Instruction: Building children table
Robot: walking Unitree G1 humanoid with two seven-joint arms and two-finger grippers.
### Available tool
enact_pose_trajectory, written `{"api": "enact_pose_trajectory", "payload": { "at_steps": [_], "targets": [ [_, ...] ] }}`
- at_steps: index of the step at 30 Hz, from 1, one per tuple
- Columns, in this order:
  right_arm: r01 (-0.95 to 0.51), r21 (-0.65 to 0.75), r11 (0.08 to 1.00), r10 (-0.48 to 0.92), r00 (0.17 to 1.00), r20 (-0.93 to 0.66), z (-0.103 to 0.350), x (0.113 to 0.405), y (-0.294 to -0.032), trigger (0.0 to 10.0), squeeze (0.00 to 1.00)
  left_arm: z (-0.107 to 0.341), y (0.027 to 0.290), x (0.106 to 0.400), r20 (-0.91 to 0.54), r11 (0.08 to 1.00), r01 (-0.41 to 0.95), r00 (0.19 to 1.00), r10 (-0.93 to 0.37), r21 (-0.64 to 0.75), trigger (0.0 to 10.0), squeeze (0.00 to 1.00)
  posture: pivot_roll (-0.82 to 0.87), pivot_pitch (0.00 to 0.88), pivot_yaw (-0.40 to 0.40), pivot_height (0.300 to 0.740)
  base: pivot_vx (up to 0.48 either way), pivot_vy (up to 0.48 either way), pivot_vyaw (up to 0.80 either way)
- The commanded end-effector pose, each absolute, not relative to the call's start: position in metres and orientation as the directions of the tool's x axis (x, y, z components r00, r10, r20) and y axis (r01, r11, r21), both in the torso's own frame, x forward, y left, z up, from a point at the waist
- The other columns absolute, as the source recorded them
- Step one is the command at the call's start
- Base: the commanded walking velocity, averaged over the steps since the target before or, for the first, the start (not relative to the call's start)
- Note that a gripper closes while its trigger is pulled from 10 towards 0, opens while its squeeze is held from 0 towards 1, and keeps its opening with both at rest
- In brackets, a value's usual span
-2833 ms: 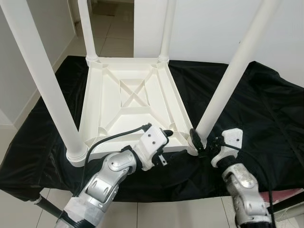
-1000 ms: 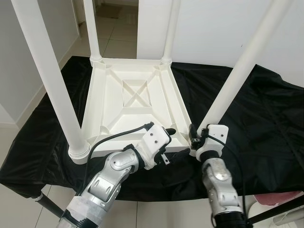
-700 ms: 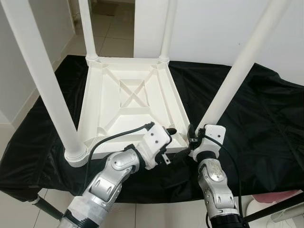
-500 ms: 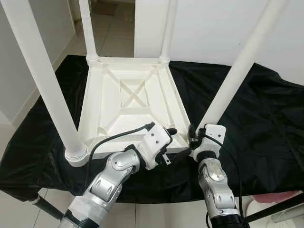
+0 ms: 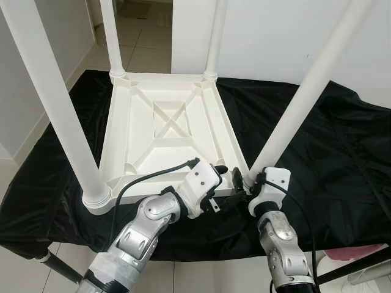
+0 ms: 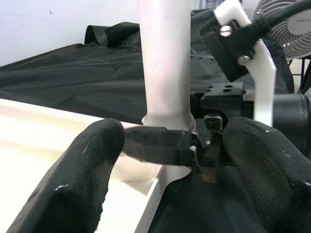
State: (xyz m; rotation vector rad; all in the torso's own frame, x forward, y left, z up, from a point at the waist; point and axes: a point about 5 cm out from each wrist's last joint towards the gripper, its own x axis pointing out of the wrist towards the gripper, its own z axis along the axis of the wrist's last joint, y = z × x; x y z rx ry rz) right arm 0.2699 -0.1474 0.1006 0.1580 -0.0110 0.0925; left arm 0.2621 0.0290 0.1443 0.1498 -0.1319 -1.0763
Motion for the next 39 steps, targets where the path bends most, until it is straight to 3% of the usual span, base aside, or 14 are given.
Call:
{"api": "enact_pose_trajectory", "payload": {
  "at_steps": [1, 12, 23, 24, 26, 27, 39],
  "targets": [
    [-0.136, 0.148, 0.98, 0.132, 0.991, 0.039, 0.102, 0.267, -0.152, 10.0, 0.0, 0.141, 0.025, 0.261, 0.016, 0.437, 0.878, 0.443, -0.896, 0.196, 10.0, 0.0, -0.06, 0.0, -0.09, 0.74, 0.0, 0.0, 0.0],
    [-0.3, 0.028, 0.954, 0.293, 0.945, 0.142, 0.115, 0.27, -0.177, 10.0, 0.0, 0.139, 0.025, 0.262, 0.013, 0.428, 0.881, 0.435, -0.9, 0.202, 10.0, 0.0, -0.06, 0.0, -0.093, 0.74, 0.0, 0.0, 0.0],
    [-0.417, -0.128, 0.9, 0.428, 0.9, 0.077, 0.12, 0.294, -0.194, 10.0, 0.0, 0.137, 0.03, 0.263, -0.007, 0.418, 0.882, 0.43, -0.903, 0.217, 10.0, 0.0, -0.05, 0.0, -0.083, 0.74, 0.0, 0.0, 0.0],
    [-0.427, -0.134, 0.894, 0.439, 0.896, 0.073, 0.12, 0.295, -0.194, 7.0, 0.0, 0.137, 0.03, 0.264, -0.012, 0.418, 0.881, 0.431, -0.902, 0.22, 10.0, 0.0, -0.05, 0.0, -0.084, 0.74, 0.0, 0.0, 0.0],
    [-0.437, -0.144, 0.888, 0.449, 0.891, 0.07, 0.121, 0.297, -0.194, 7.0, 0.0, 0.135, 0.031, 0.264, -0.026, 0.416, 0.878, 0.434, -0.901, 0.238, 10.0, 0.0, -0.05, 0.0, -0.084, 0.74, 0.0, 0.0, 0.0],
    [-0.467, -0.147, 0.872, 0.479, 0.875, 0.061, 0.119, 0.301, -0.192, 0.0, 0.0, 0.134, 0.031, 0.265, -0.034, 0.415, 0.873, 0.437, -0.899, 0.256, 10.0, 0.0, -0.04, 0.0, -0.083, 0.74, 0.0, 0.0, 0.0],
    [-0.545, -0.129, 0.829, 0.552, 0.834, 0.025, 0.109, 0.305, -0.183, 0.0, 0.0, 0.137, 0.033, 0.266, -0.027, 0.426, 0.867, 0.447, -0.894, 0.26, 10.0, 0.0, -0.02, 0.0, -0.08, 0.74, 0.0, 0.0, 0.0]
  ]
}}
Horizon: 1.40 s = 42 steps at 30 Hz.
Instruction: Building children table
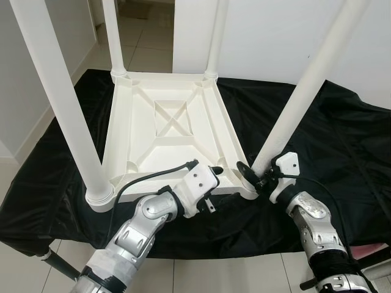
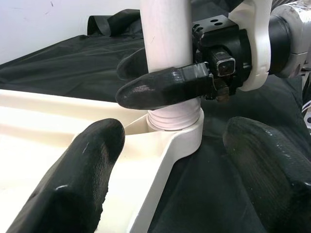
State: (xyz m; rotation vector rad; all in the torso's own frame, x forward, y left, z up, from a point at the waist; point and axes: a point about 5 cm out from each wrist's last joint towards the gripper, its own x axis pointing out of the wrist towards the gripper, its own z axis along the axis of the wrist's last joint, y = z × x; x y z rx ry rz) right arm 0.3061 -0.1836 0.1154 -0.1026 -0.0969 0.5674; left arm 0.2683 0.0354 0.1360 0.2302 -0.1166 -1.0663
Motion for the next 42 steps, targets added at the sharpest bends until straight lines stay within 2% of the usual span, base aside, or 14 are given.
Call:
{"api": "enact_pose_trajectory", "payload": {
  "at_steps": [1, 3, 4, 7, 8, 12, 15, 17, 21, 22, 24, 29, 32, 42],
  "targets": [
    [-0.546, -0.127, 0.828, 0.553, 0.833, 0.025, 0.109, 0.305, -0.183, 0.0, 0.0, 0.136, 0.034, 0.266, -0.027, 0.426, 0.867, 0.447, -0.894, 0.26, 10.0, 0.0, -0.02, 0.0, -0.08, 0.74, 0.0, 0.0, 0.0],
    [-0.541, -0.123, 0.832, 0.548, 0.836, 0.026, 0.108, 0.305, -0.183, 0.0, 0.0, 0.136, 0.033, 0.266, -0.026, 0.425, 0.867, 0.447, -0.894, 0.261, 10.0, 0.0, -0.02, 0.0, -0.078, 0.74, 0.0, 0.0, 0.0],
    [-0.528, -0.109, 0.842, 0.533, 0.845, 0.03, 0.107, 0.305, -0.184, 5.3, 0.0, 0.136, 0.033, 0.266, -0.026, 0.424, 0.867, 0.446, -0.895, 0.261, 10.0, 0.0, -0.03, 0.0, -0.076, 0.74, 0.0, 0.0, 0.0],
    [-0.517, -0.1, 0.85, 0.523, 0.852, 0.032, 0.106, 0.305, -0.185, 5.3, 0.0, 0.136, 0.033, 0.266, -0.026, 0.424, 0.867, 0.445, -0.895, 0.261, 10.0, 0.0, -0.03, 0.0, -0.076, 0.74, 0.0, 0.0, 0.0],
    [-0.502, -0.086, 0.861, 0.507, 0.861, 0.043, 0.107, 0.306, -0.185, 10.0, 0.0, 0.137, 0.033, 0.266, -0.025, 0.423, 0.868, 0.444, -0.896, 0.261, 10.0, 0.0, -0.03, 0.0, -0.072, 0.74, 0.0, 0.0, 0.0],
    [-0.465, -0.072, 0.883, 0.469, 0.881, 0.067, 0.109, 0.307, -0.186, 10.0, 0.0, 0.137, 0.033, 0.266, -0.024, 0.422, 0.869, 0.443, -0.896, 0.26, 10.0, 0.0, -0.03, 0.0, -0.072, 0.74, 0.0, 0.0, 0.0],
    [-0.305, -0.092, 0.948, 0.312, 0.948, 0.067, 0.108, 0.303, -0.185, 10.0, 0.0, 0.136, 0.031, 0.264, -0.023, 0.42, 0.871, 0.439, -0.898, 0.255, 10.0, 0.0, -0.04, 0.0, -0.076, 0.74, 0.0, 0.0, 0.0],
    [-0.273, -0.104, 0.956, 0.28, 0.958, 0.057, 0.106, 0.301, -0.183, 10.0, 0.0, 0.136, 0.031, 0.264, -0.023, 0.42, 0.872, 0.439, -0.898, 0.254, 10.0, 0.0, -0.04, 0.0, -0.076, 0.74, 0.0, 0.0, 0.0],
    [-0.081, -0.025, 0.996, 0.081, 0.997, -0.015, 0.094, 0.295, -0.184, 10.0, 0.0, 0.136, 0.029, 0.262, -0.02, 0.417, 0.876, 0.434, -0.901, 0.244, 10.0, 0.0, -0.05, 0.0, -0.071, 0.74, 0.0, 0.0, 0.0],
    [-0.081, -0.025, 0.996, 0.081, 0.997, -0.015, 0.094, 0.295, -0.184, 10.0, 0.0, 0.136, 0.029, 0.262, -0.02, 0.417, 0.876, 0.434, -0.901, 0.244, 10.0, 0.0, -0.05, 0.0, -0.071, 0.74, 0.0, 0.0, 0.0],
    [0.011, 0.012, 1.0, -0.01, 0.998, -0.06, 0.086, 0.286, -0.174, 10.0, 0.0, 0.135, 0.028, 0.26, -0.02, 0.41, 0.88, 0.427, -0.904, 0.238, 10.0, 0.0, -0.05, 0.0, -0.068, 0.74, 0.0, 0.0, 0.0],
    [0.076, 0.04, 0.996, -0.073, 0.995, -0.065, 0.085, 0.281, -0.166, 10.0, 0.0, 0.134, 0.027, 0.259, -0.021, 0.407, 0.883, 0.423, -0.906, 0.235, 10.0, 0.0, -0.05, 0.0, -0.069, 0.74, 0.0, 0.0, 0.0],
    [0.214, 0.082, 0.973, -0.208, 0.976, -0.07, 0.088, 0.275, -0.148, 10.0, 0.0, 0.135, 0.027, 0.258, -0.021, 0.405, 0.884, 0.421, -0.907, 0.231, 10.0, 0.0, -0.05, 0.0, -0.069, 0.74, 0.0, 0.0, 0.0],
    [0.205, 0.085, 0.975, -0.205, 0.979, -0.01, 0.1, 0.277, -0.144, 10.0, 0.0, 0.135, 0.023, 0.256, -0.018, 0.397, 0.89, 0.411, -0.912, 0.225, 10.0, 0.0, -0.05, 0.0, -0.071, 0.74, 0.0, 0.0, 0.0]
  ]
}}
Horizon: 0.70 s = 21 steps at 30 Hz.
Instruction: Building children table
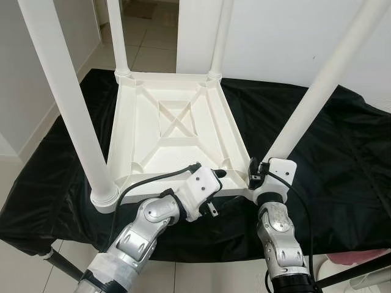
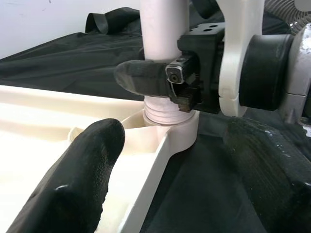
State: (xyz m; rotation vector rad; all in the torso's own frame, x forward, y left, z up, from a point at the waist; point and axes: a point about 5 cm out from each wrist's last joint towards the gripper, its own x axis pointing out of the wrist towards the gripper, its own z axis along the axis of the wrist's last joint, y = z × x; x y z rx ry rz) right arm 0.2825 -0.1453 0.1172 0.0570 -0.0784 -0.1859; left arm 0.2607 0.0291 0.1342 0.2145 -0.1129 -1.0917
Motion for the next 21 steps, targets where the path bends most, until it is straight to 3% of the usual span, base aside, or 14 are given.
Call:
{"api": "enact_pose_trajectory", "payload": {
  "at_steps": [1, 2, 4, 18, 19, 21],
  "targets": [
    [0.178, 0.089, 0.98, -0.178, 0.984, 0.002, 0.101, 0.276, -0.142, 10.0, 0.0, 0.136, 0.022, 0.257, -0.012, 0.399, 0.89, 0.411, -0.911, 0.223, 10.0, 0.0, -0.05, 0.0, -0.071, 0.74, 0.0, 0.0, 0.0],
    [0.178, 0.089, 0.98, -0.178, 0.984, 0.002, 0.101, 0.276, -0.142, 10.0, 0.0, 0.136, 0.022, 0.257, -0.012, 0.399, 0.89, 0.411, -0.911, 0.223, 10.0, 0.0, -0.05, 0.0, -0.071, 0.74, 0.0, 0.0, 0.0],
    [0.142, 0.113, 0.983, -0.145, 0.989, 0.02, 0.103, 0.274, -0.14, 10.0, 1.0, 0.138, 0.021, 0.256, -0.007, 0.399, 0.889, 0.411, -0.912, 0.222, 10.0, 0.0, -0.05, 0.0, -0.068, 0.74, 0.0, 0.0, 0.0],
    [0.091, 0.063, 0.994, -0.096, 0.991, 0.089, 0.102, 0.261, -0.161, 10.0, 0.97, 0.142, 0.018, 0.257, 0.005, 0.402, 0.887, 0.411, -0.912, 0.226, 10.0, 0.0, -0.04, 0.0, -0.077, 0.74, 0.0, 0.0, 0.0],
    [0.071, 0.062, 0.996, -0.077, 0.992, 0.099, 0.102, 0.26, -0.164, 10.0, 0.0, 0.141, 0.019, 0.258, 0.001, 0.404, 0.887, 0.415, -0.91, 0.224, 10.0, 0.0, -0.04, 0.0, -0.08, 0.74, 0.0, 0.0, 0.0],
    [-0.003, 0.064, 0.998, -0.004, 0.994, 0.108, 0.102, 0.26, -0.167, 10.0, 0.0, 0.14, 0.023, 0.259, -0.008, 0.411, 0.885, 0.423, -0.906, 0.219, 10.0, 0.0, -0.04, 0.0, -0.084, 0.74, 0.0, 0.0, 0.0]
  ]
}}
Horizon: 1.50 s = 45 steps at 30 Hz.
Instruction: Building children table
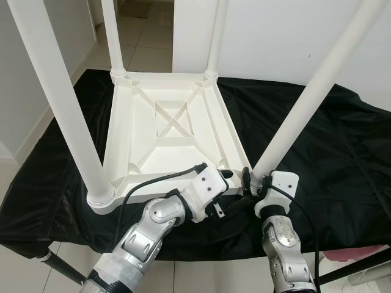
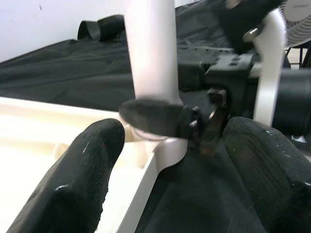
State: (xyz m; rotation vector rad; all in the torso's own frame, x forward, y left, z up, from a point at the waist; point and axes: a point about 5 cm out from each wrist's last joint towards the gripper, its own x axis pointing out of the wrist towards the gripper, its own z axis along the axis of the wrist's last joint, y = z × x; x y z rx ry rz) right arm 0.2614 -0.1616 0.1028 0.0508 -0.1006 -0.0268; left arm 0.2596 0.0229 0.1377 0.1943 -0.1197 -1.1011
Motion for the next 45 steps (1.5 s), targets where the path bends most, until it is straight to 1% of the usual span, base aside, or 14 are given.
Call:
{"api": "enact_pose_trajectory", "payload": {
  "at_steps": [1, 9, 13, 16, 21, 22, 23, 24, 25, 26, 27, 37, 38, 45],
  "targets": [
    [-0.003, 0.064, 0.998, -0.004, 0.994, 0.108, 0.102, 0.26, -0.167, 10.0, 0.0, 0.14, 0.023, 0.259, -0.008, 0.411, 0.885, 0.423, -0.906, 0.219, 10.0, 0.0, -0.04, 0.0, -0.084, 0.74, 0.0, 0.0, 0.0],
    [-0.176, 0.064, 0.982, 0.166, 0.976, 0.14, 0.109, 0.266, -0.175, 10.0, 0.0, 0.136, 0.038, 0.253, -0.026, 0.426, 0.886, 0.438, -0.899, 0.184, 10.0, 0.0, -0.03, 0.0, -0.086, 0.74, 0.0, 0.0, 0.0],
    [-0.285, 0.035, 0.958, 0.279, 0.951, 0.135, 0.112, 0.273, -0.182, 10.0, 0.0, 0.135, 0.045, 0.256, -0.039, 0.44, 0.884, 0.45, -0.892, 0.157, 10.0, 0.0, -0.03, 0.0, -0.086, 0.74, 0.0, 0.0, 0.0],
    [-0.379, -0.053, 0.924, 0.383, 0.917, 0.111, 0.115, 0.28, -0.188, 10.0, 0.0, 0.136, 0.048, 0.256, -0.042, 0.449, 0.885, 0.457, -0.889, 0.127, 10.0, 0.0, -0.01, 0.0, -0.092, 0.74, 0.0, 0.0, 0.0],
    [-0.435, -0.072, 0.897, 0.44, 0.894, 0.086, 0.115, 0.287, -0.19, 10.0, 0.0, 0.137, 0.048, 0.257, -0.038, 0.46, 0.88, 0.466, -0.884, 0.118, 10.0, 0.0, -0.01, 0.0, -0.093, 0.74, 0.0, 0.0, 0.0],
    [-0.452, -0.08, 0.888, 0.458, 0.886, 0.073, 0.114, 0.29, -0.19, 7.6, 0.0, 0.138, 0.047, 0.258, -0.034, 0.461, 0.88, 0.468, -0.883, 0.118, 10.0, 0.0, 0.0, 0.0, -0.094, 0.74, 0.0, 0.0, 0.0],
    [-0.478, -0.084, 0.874, 0.484, 0.873, 0.064, 0.114, 0.293, -0.189, 3.9, 0.0, 0.139, 0.046, 0.258, -0.031, 0.462, 0.878, 0.469, -0.883, 0.127, 10.0, 0.0, 0.0, 0.0, -0.096, 0.74, 0.0, 0.0, 0.0],
    [-0.498, -0.086, 0.863, 0.503, 0.862, 0.057, 0.113, 0.295, -0.188, 1.9, 0.0, 0.14, 0.045, 0.258, -0.029, 0.462, 0.877, 0.469, -0.883, 0.13, 10.0, 0.0, 0.0, 0.0, -0.095, 0.74, 0.0, 0.0, 0.0],
    [-0.513, -0.087, 0.854, 0.519, 0.853, 0.055, 0.114, 0.297, -0.188, 1.0, 0.0, 0.14, 0.044, 0.257, -0.029, 0.462, 0.877, 0.47, -0.882, 0.133, 10.0, 0.0, 0.0, 0.0, -0.096, 0.74, 0.0, 0.0, 0.0],
    [-0.513, -0.087, 0.854, 0.519, 0.853, 0.055, 0.114, 0.297, -0.188, 1.0, 0.0, 0.14, 0.044, 0.257, -0.029, 0.462, 0.877, 0.47, -0.882, 0.133, 10.0, 0.0, 0.0, 0.0, -0.096, 0.74, 0.0, 0.0, 0.0],
    [-0.529, -0.081, 0.845, 0.534, 0.844, 0.055, 0.114, 0.299, -0.188, 0.0, 0.0, 0.14, 0.044, 0.258, -0.03, 0.462, 0.876, 0.47, -0.882, 0.138, 10.0, 0.0, 0.0, 0.0, -0.096, 0.74, 0.0, 0.0, 0.0],
    [-0.562, -0.074, 0.824, 0.566, 0.823, 0.053, 0.111, 0.301, -0.19, 0.0, 0.0, 0.14, 0.045, 0.257, -0.038, 0.453, 0.88, 0.462, -0.886, 0.141, 10.0, 0.0, 0.0, 0.0, -0.093, 0.74, 0.0, 0.0, 0.0],
    [-0.558, -0.074, 0.827, 0.562, 0.826, 0.052, 0.111, 0.301, -0.19, 10.0, 0.0, 0.14, 0.045, 0.257, -0.038, 0.453, 0.88, 0.462, -0.886, 0.141, 10.0, 0.0, 0.0, 0.0, -0.093, 0.74, 0.0, 0.0, 0.0],
    [-0.515, -0.013, 0.857, 0.514, 0.854, 0.08, 0.109, 0.294, -0.192, 10.0, 0.0, 0.139, 0.044, 0.257, -0.035, 0.462, 0.873, 0.472, -0.881, 0.158, 10.0, 0.0, -0.01, 0.0, -0.086, 0.74, 0.0, 0.0, 0.0]
  ]
}}
